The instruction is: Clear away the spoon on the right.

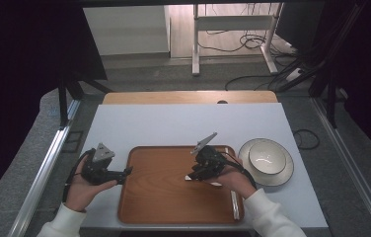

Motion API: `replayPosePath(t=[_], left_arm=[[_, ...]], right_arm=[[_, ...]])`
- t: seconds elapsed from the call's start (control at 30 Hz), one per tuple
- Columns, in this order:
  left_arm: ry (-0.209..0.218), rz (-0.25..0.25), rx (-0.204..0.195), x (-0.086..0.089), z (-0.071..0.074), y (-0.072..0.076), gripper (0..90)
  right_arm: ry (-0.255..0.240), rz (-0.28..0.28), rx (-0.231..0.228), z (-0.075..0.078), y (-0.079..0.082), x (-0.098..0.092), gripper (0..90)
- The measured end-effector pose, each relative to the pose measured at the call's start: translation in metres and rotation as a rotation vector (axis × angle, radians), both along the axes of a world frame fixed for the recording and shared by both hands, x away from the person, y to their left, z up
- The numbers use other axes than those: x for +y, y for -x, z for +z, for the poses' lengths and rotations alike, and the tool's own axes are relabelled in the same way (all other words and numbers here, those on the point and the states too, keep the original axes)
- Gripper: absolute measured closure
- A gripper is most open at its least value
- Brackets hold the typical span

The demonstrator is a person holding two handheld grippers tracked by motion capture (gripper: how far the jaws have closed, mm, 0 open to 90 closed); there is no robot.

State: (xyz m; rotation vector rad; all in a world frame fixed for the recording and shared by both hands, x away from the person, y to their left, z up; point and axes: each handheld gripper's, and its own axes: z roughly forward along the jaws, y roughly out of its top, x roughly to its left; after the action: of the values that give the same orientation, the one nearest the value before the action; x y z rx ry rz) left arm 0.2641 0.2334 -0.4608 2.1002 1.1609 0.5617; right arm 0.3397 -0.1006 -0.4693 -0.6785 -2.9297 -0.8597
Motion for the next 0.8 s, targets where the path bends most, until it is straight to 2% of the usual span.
replayPosePath(t=[0.17,0.27,0.4,0.5,0.63,0.8], left_arm=[[-0.001,-0.001,-0.001,0.0,0.0,0.0,14.5],[0.0,-0.001,-0.003,0.0,0.001,0.0,14.5],[-0.002,-0.003,-0.003,0.0,0.001,0.0,14.5],[-0.003,-0.003,-0.003,0.0,0.001,0.0,14.5],[0.005,0.001,-0.006,0.0,0.001,0.0,14.4],[0.003,0.001,-0.005,0.0,0.001,0.0,14.4]], right_arm=[[0.033,0.061,0.025,-0.008,0.005,0.005,84.7],[0.062,0.092,0.022,-0.012,0.008,0.01,87.9],[0.096,0.094,0.022,-0.021,0.008,0.014,88.4],[0.124,0.082,0.016,-0.026,0.007,0.015,88.8],[0.134,0.057,0.005,-0.027,0.004,0.013,89.2],[0.155,0.002,-0.024,-0.027,-0.001,0.007,89.5]])
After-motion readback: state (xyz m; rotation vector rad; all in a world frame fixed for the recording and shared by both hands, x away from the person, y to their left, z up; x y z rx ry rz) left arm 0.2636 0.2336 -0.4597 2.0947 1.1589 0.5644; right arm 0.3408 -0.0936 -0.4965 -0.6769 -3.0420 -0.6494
